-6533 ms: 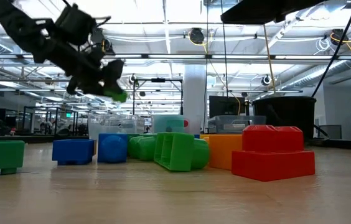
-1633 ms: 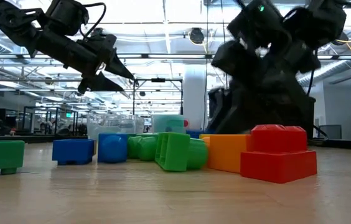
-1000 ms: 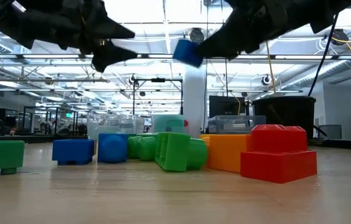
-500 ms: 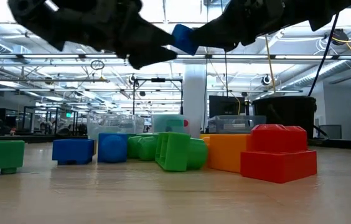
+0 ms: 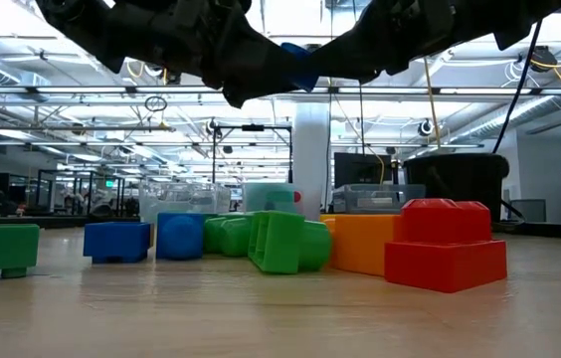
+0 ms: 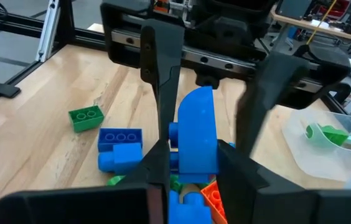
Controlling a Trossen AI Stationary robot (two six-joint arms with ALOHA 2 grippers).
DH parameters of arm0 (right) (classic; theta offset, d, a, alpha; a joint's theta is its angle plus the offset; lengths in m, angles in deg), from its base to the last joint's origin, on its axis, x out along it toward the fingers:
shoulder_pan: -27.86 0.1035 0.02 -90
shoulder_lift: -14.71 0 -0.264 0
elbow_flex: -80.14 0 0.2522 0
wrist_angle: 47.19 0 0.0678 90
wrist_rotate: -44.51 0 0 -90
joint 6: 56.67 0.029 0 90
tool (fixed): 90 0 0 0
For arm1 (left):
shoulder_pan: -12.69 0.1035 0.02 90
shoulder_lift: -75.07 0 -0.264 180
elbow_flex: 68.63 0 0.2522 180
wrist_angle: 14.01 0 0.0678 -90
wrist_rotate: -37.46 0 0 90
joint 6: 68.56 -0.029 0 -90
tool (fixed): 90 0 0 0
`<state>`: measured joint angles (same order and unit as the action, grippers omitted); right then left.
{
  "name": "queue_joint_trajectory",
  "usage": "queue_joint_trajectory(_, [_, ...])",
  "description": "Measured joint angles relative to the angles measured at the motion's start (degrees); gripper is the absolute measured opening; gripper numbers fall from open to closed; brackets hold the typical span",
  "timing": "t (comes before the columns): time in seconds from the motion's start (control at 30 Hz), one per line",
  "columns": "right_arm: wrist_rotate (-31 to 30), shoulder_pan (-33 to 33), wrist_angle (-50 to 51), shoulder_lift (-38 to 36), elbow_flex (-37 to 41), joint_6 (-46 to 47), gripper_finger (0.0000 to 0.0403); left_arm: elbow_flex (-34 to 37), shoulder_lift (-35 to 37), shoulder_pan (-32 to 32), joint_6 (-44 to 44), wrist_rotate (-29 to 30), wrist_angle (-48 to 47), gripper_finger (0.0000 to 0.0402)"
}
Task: Pick & Place Toys
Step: Put the blue game piece into the left transparent bin
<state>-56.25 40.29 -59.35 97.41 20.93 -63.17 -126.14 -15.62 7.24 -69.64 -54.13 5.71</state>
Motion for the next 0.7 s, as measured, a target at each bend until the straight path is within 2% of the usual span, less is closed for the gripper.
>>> queue_joint_trajectory(0.17, [-0.4, 0.0, 0.1, 0.0, 0.0, -0.1, 0.0071, 0.0, 0.0, 0.0, -0.5, -0.4, -0.3, 0.0111])
queue_joint_trajectory(0.23, [-0.1, 0.0, 0.3, 0.0, 0.0, 0.2, 0.0072, 0.0, 0.0, 0.1, -1.3, -0.6, -0.3, 0.0086])
queue_joint_trajectory(0.43, [-1.3, 0.0, 1.9, -0.5, -0.1, 1.5, 0.0111, 0.0, 1.3, 0.3, -2.6, 0.8, -0.8, 0.0086])
queue_joint_trajectory(0.63, [-4.9, 0.8, 14.3, -7.4, 0.1, 3.7, 0.0150, 0.9, 10.2, 3.0, -2.1, 13.5, -9.5, 0.0086])
queue_joint_trajectory(0.7, [-5.3, 0.7, 16.6, -10.1, 0.0, 6.2, 0.0156, 3.2, 12.9, 4.5, -1.8, 15.0, -9.9, 0.0086])
